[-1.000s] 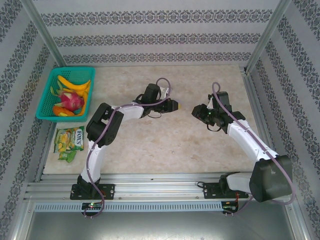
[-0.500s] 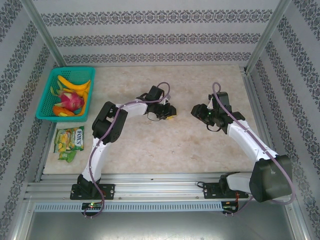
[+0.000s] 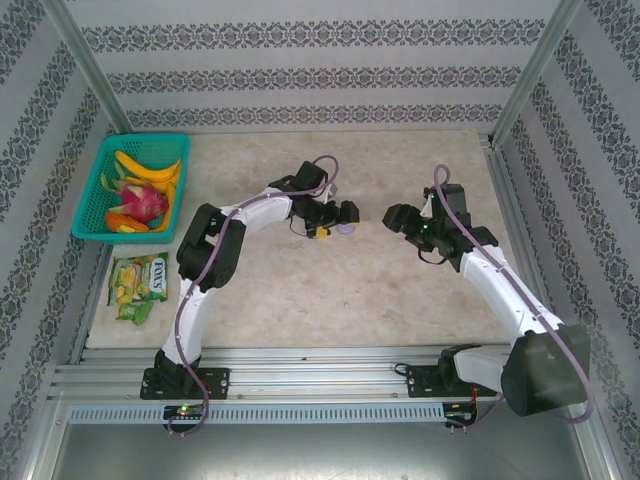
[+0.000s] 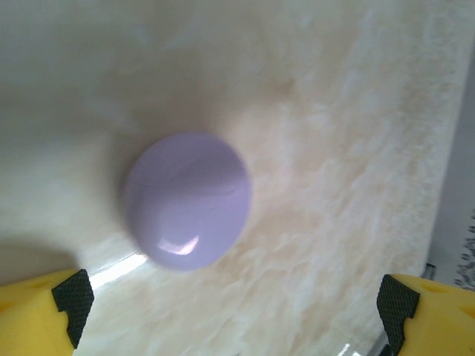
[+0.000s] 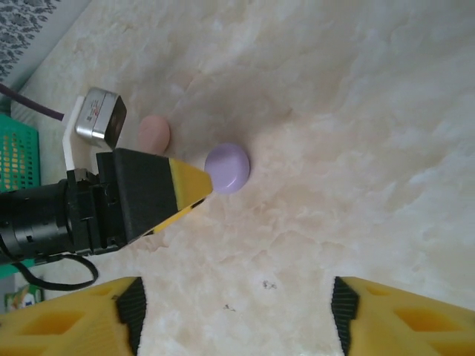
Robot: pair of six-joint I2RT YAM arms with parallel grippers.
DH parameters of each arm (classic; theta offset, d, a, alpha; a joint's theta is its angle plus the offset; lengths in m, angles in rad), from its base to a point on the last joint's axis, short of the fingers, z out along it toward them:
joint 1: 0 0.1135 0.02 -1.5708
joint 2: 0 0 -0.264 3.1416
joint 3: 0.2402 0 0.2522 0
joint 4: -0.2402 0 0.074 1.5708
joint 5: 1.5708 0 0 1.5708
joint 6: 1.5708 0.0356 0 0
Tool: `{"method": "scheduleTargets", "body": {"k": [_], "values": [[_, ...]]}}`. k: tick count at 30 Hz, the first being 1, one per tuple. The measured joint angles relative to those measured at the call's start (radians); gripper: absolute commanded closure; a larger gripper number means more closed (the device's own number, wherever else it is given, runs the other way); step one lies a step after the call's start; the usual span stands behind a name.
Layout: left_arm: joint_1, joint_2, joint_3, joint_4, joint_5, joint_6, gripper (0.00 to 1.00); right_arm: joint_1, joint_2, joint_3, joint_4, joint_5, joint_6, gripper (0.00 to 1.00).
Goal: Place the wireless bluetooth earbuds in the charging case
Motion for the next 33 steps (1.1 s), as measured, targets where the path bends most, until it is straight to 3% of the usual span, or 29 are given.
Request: {"method": "scheduleTargets", "body": {"k": [2,3,9,12,16,20,26,33], "values": [[0.005,-0.030,0.000,-0.065,-0.036,0.034,0.00,-0.016,-0.024,0.000,-0.011,0.001,-0.005,0.04],[0.007,-0.049,0.000,-0.091,-0.053,0.048,0.00,-0.023,-0.035,0.000,-0.016,0.005,-0.008,0.02],[0.023,-0.315,-0.032,-0.171,-0.234,0.175,0.00,-0.035,-0.065,0.016,-0.060,0.106,-0.065,0.02],[0.036,-0.533,-0.162,-0.103,-0.373,0.253,0.00,-0.035,-0.067,0.017,-0.062,0.198,-0.116,0.02],[0.055,-0.809,-0.465,0.121,-0.580,0.407,0.00,-0.035,-0.076,-0.032,0.013,0.337,-0.185,0.02],[0.072,-0.962,-0.784,0.367,-0.751,0.585,0.00,-0.042,-0.066,-0.102,0.102,0.466,-0.274,0.02],[0.201,-1.023,-1.081,0.596,-0.861,0.718,0.00,-0.048,-0.025,-0.165,0.270,0.562,-0.408,0.02],[0.315,-0.980,-1.347,0.967,-0.895,0.749,0.00,-0.048,0.016,-0.294,0.529,0.594,-0.544,0.02]]}}
